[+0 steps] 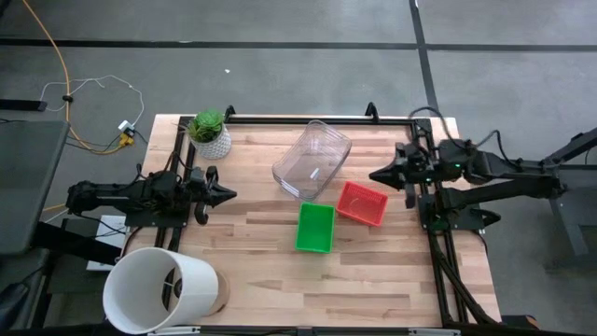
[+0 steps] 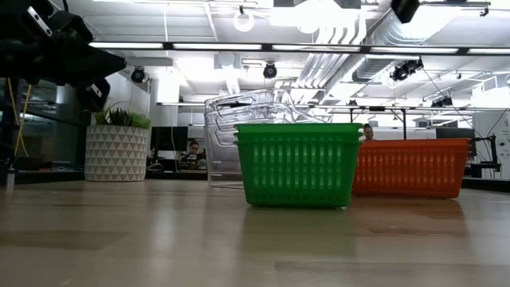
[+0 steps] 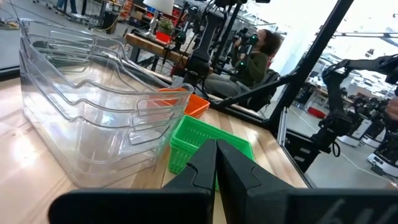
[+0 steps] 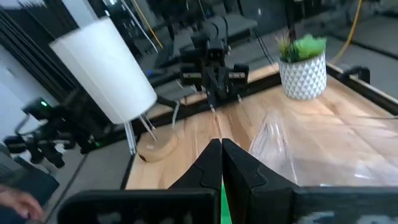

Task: Stack baskets by color
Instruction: Return to Home Position

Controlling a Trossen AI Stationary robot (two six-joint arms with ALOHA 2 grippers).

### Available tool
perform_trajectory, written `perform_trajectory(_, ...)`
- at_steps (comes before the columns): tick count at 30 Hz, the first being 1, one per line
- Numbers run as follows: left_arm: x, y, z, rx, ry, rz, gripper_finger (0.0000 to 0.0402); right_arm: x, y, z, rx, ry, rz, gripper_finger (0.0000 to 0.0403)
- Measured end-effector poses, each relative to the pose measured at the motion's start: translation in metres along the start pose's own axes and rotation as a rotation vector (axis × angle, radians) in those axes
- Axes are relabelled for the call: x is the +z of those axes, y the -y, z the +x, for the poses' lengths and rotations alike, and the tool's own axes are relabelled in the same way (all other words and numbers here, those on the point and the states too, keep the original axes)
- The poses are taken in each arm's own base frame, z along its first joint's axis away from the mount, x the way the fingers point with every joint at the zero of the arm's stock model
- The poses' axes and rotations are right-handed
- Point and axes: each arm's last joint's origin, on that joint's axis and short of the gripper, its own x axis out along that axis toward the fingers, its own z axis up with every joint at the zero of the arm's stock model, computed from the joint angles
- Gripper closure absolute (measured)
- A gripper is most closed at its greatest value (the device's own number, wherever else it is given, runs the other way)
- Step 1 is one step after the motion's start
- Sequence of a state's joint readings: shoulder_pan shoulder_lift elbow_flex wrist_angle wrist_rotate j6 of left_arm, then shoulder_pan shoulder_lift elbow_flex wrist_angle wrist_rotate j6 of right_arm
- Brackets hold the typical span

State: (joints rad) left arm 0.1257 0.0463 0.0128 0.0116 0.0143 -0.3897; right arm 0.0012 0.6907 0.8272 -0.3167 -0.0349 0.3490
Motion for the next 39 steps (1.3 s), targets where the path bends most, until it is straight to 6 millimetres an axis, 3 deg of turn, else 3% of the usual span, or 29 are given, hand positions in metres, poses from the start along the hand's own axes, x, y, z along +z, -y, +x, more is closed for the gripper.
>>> perform_trajectory(6,0.000,0.000,0.000,0.000,0.000,0.000,0.0401,-0.043,0.010,-0.022,0.087,0.120,0.045,0.0403)
perform_trajectory(13,0.000,0.000,0.000,0.000,0.000,0.000,0.0401,-0.095,0.028,-0.031,0.115,0.197,0.073,0.0403)
perform_trajectory(22,0.000,0.000,0.000,0.000,0.000,0.000,0.0401,-0.125,0.039,-0.043,0.157,0.289,0.081,0.0403)
perform_trajectory(33,0.000,0.000,0.000,-0.002,0.002,-0.001,0.0401,-0.149,0.048,-0.028,0.156,0.287,0.041,0.0403)
perform_trajectory(39,0.000,0.000,0.000,-0.001,0.002,-0.001,0.0401,-0.172,0.057,-0.017,0.105,0.224,0.003,0.0403)
